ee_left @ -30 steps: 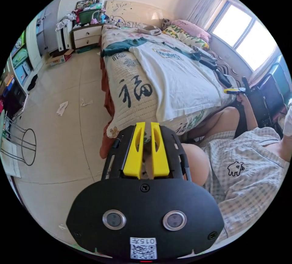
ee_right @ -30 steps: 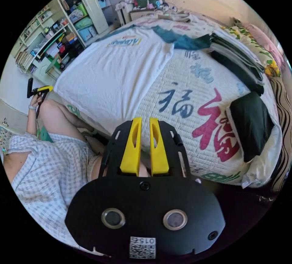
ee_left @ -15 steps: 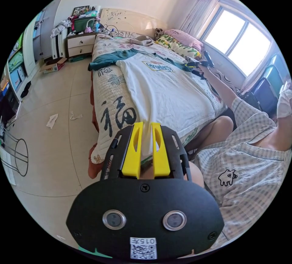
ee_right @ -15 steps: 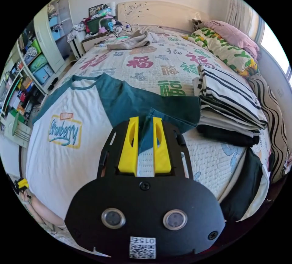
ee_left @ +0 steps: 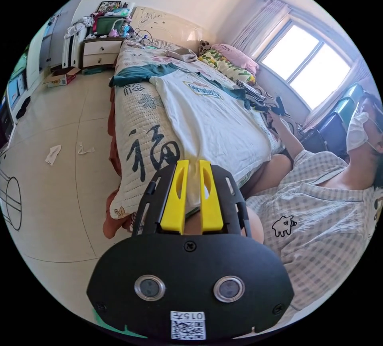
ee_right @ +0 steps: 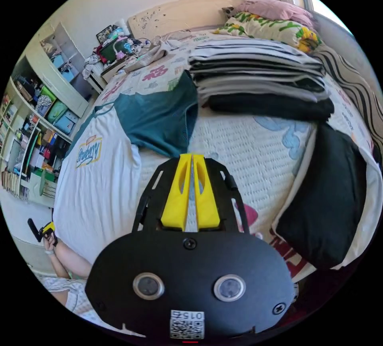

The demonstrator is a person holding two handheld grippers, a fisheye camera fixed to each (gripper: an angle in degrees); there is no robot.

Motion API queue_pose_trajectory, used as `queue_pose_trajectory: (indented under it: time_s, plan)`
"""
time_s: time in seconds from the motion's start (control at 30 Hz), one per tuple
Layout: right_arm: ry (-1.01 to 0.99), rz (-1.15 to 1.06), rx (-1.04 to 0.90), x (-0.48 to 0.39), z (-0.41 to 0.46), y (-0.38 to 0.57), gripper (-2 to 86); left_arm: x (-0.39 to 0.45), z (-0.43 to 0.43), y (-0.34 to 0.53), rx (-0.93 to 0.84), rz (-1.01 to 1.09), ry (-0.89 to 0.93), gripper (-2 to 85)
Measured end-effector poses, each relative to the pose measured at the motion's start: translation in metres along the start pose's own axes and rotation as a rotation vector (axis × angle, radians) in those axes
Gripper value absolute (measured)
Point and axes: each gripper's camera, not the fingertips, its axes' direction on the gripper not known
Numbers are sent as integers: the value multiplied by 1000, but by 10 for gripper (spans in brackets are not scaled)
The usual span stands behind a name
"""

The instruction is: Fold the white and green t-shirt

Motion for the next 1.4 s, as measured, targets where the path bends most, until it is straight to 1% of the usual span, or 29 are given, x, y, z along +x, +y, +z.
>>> queue_pose_trajectory:
  time_s: [0.03, 0.1, 0.13, 0.2, 0.23, 0.27, 0.3, 0.33, 0.37, 0.43, 0.5, 0.63, 0.73, 0.77, 0.8, 0.83, 0.87, 0.9, 0.93, 1.0, 1.03, 1.07, 1.1, 1.13, 1.2, 1.23, 1.3, 1.33, 1.4]
  plan:
    - [-27, -11, -1, 4, -5, 7, 7, 1, 1, 0, 0, 2, -1, 46]
    - [-250, -145, -51, 4, -23, 42, 28, 12, 4, 1, -4, 15, -35, 57]
    - [-307, -188, -80, 0, -25, 52, 36, 15, 6, 1, -8, 21, -44, 60]
    - [-461, -382, -230, -24, -30, 91, 82, 28, 16, -1, -28, 30, -69, 74]
    - [-474, -430, -263, -31, -30, 100, 88, 31, 19, -2, -34, 35, -79, 75]
    - [-457, -505, -307, -44, -28, 116, 96, 38, 24, -4, -48, 45, -120, 72]
    - [-382, -552, -271, -51, -30, 127, 101, 44, 29, -6, -61, 53, -176, 63]
    - [-334, -569, -240, -53, -32, 131, 95, 46, 32, -7, -67, 56, -196, 55]
    - [-230, -561, -202, -53, -35, 135, 81, 52, 37, -9, -80, 72, -209, 39]
    - [-244, -577, -211, -51, -39, 138, 43, 61, 41, -11, -90, 93, -192, 19]
    - [-272, -573, -205, -42, -47, 143, 20, 75, 41, -7, -87, 122, -257, 10]
    - [-290, -555, -199, -28, -46, 145, 16, 80, 58, -6, -132, 126, -318, 7]
    - [-369, -518, -213, -12, -50, 142, 26, 77, 68, -8, -172, 126, -312, 12]
    - [-390, -495, -214, -1, -55, 143, 36, 73, 64, -6, -237, 103, -327, 14]
    - [-382, -466, -193, 12, -62, 143, 45, 70, 56, -1, -280, 79, -376, 18]
    - [-363, -452, -170, 18, -67, 142, 50, 68, 51, 2, -285, 65, -412, 20]
    - [-303, -427, -107, 30, -77, 137, 56, 64, 37, 2, -270, 33, -474, 24]
    - [-234, -393, -33, 40, -87, 127, 61, 64, 20, -7, -217, 14, -481, 30]
    - [-209, -372, 7, 44, -92, 121, 63, 67, 12, -15, -171, 20, -468, 34]
    - [-201, -340, 140, 51, -104, 89, 71, 94, -1, -68, 25, 139, -404, 52]
    - [-210, -330, 161, 51, -104, 79, 73, 104, 3, -86, 58, 185, -390, 56]
    - [-224, -329, 180, 49, -102, 58, 75, 125, 18, -125, 93, 285, -350, 65]
    - [-206, -348, 172, 44, -96, 37, 78, 148, 42, -168, 98, 382, -275, 72]
    - [-188, -337, 166, 42, -92, 26, 80, 159, 58, -190, 89, 425, -234, 76]
    - [-141, -340, 116, 33, -73, -14, 85, 204, 133, -278, 28, 567, -112, 83]
    - [-132, -335, 100, 31, -68, -23, 86, 216, 154, -299, 15, 592, -91, 83]
    - [-113, -345, 37, 23, -44, -47, 92, 253, 240, -376, -20, 620, 5, 85]
    - [-109, -341, 29, 22, -38, -50, 94, 261, 262, -393, -29, 609, 20, 86]
    - [-109, -335, 20, 20, -20, -56, 106, 286, 345, -451, -66, 559, 50, 92]
